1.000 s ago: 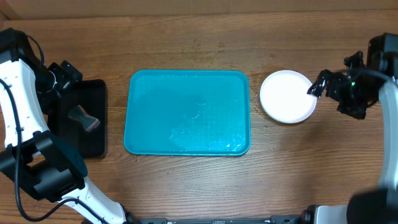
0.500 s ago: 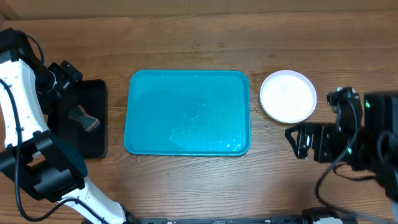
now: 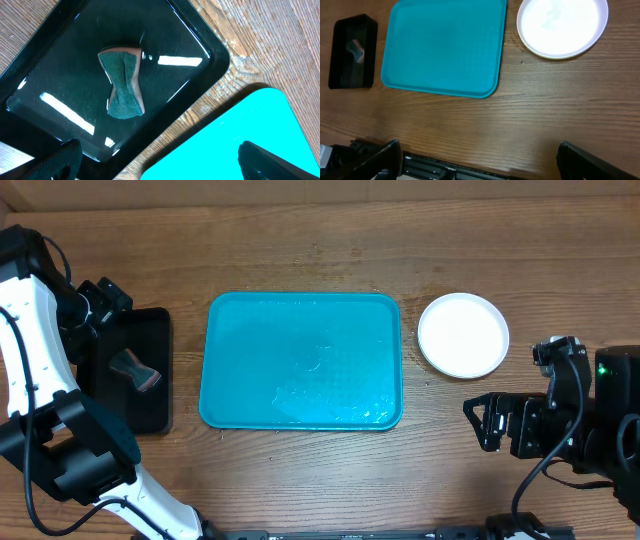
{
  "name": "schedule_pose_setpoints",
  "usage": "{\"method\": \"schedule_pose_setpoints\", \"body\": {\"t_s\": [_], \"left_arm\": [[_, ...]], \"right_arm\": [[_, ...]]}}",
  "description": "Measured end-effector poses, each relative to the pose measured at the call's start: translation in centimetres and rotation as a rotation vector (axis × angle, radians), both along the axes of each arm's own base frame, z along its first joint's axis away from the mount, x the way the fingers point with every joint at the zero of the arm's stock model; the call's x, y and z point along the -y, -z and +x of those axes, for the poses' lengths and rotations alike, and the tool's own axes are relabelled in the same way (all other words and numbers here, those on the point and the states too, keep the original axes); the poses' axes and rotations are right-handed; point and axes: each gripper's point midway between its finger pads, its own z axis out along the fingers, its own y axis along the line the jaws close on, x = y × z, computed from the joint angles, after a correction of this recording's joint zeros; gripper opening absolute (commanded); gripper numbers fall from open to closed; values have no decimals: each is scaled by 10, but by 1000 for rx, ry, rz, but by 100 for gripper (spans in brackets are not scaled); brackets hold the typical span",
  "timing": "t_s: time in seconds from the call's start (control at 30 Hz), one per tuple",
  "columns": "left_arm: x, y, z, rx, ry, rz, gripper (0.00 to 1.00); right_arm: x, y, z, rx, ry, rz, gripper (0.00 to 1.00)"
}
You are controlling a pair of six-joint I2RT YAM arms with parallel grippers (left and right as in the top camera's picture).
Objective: Clean dirty plates on tray and stack at the side
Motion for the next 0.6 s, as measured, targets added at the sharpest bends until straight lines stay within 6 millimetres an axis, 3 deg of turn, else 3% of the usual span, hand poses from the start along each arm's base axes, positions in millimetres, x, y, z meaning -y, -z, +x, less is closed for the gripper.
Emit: {"method": "schedule_pose_setpoints", "body": {"t_s": [0.13,0.27,0.43,0.6], "left_arm": [[0,0,0,0,0,0,100],[0,0,0,1,0,0,100],[1,0,0,1,1,-4,100],[1,0,0,1,1,-4,100]], "right_arm": [[-2,-8,17,87,-5,6,100],[-3,-1,35,207,-13,6,100],[-5,23,54,430,-21,15,100],[-6,63,55,637,-25,34,100]]}}
